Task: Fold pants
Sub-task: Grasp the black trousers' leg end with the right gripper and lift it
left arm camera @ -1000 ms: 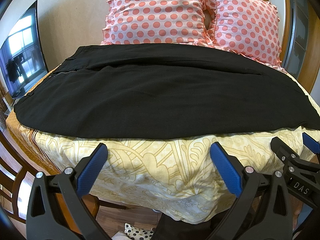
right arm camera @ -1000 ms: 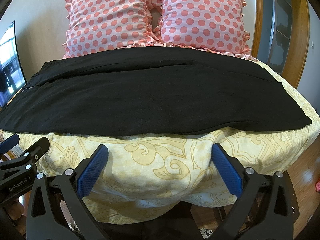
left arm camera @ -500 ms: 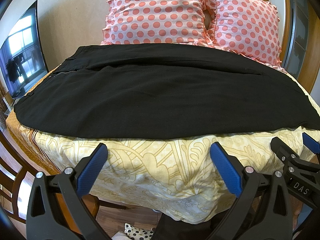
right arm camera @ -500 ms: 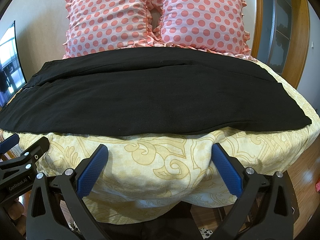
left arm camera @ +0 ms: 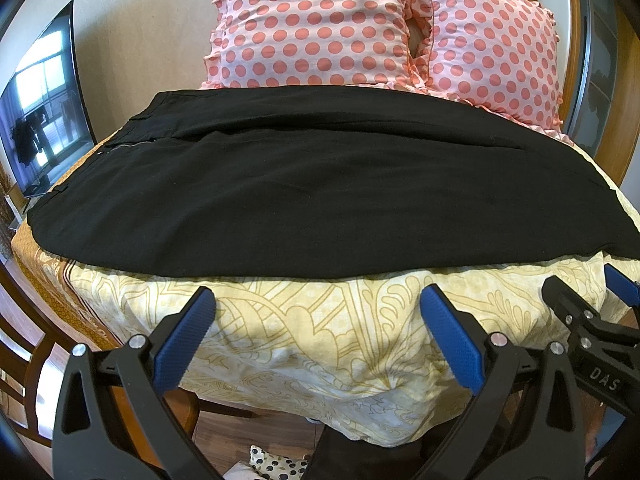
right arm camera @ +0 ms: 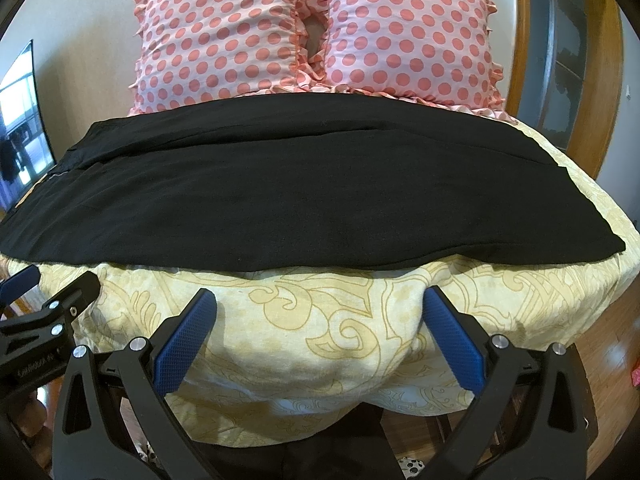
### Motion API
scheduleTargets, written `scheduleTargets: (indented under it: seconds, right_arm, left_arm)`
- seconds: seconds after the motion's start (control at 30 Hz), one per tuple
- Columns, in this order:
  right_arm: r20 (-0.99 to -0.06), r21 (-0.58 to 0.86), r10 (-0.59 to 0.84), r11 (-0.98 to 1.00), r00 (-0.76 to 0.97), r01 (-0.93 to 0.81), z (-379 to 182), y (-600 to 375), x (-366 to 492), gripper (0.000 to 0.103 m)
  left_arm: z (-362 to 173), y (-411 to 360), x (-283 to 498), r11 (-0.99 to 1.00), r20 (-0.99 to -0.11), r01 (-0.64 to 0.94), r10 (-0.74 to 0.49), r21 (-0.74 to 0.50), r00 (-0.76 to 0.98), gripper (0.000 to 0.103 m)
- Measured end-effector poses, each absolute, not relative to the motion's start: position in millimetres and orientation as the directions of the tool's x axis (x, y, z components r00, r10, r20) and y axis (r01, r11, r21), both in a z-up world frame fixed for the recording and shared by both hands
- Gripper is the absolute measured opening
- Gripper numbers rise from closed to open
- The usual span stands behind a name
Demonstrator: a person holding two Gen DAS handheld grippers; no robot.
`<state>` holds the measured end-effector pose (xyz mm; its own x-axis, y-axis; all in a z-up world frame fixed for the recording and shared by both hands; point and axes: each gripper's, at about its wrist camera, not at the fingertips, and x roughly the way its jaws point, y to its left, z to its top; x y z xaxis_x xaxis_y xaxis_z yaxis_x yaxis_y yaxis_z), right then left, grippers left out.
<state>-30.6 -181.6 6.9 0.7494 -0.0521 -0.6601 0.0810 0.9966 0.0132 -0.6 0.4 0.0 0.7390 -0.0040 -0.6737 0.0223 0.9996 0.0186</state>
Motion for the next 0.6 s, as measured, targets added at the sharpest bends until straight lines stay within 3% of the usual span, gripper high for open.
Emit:
scheduleTargets:
  seconds: [0.1,0.23,0.4,0.6]
  right_arm:
    - [-0.671,0.040,-0.001,0.999,0.742,0.037,10,-189,-30,0.102]
    - [-0.604,0.207,0.131,0.978,0.786,-0.005,30,-227,-38,0.102]
    - [-0.542,0.098,-0.098,0.979,0.835,0.179,87,-286,-15,0.102]
    - [-0.606,0.094,-0.273,0.908,0.747,0.409,127,-379,103,0.102]
  left_arm:
    - [1,-2,-4,0.999,-0.663,0.027,0.004,0.036,0.749,0.101]
    - [10,-5,-17,0.994,-0.633,0.039,0.034,0.102,0.773,0.101]
    - [47,-4,-22,0.993,-0.535,0.086,-0.029,0.083,0.845,0.101]
    - [58,10,15,0.995,-0.540,0.094,-0.095,-0.029,0.836,0.101]
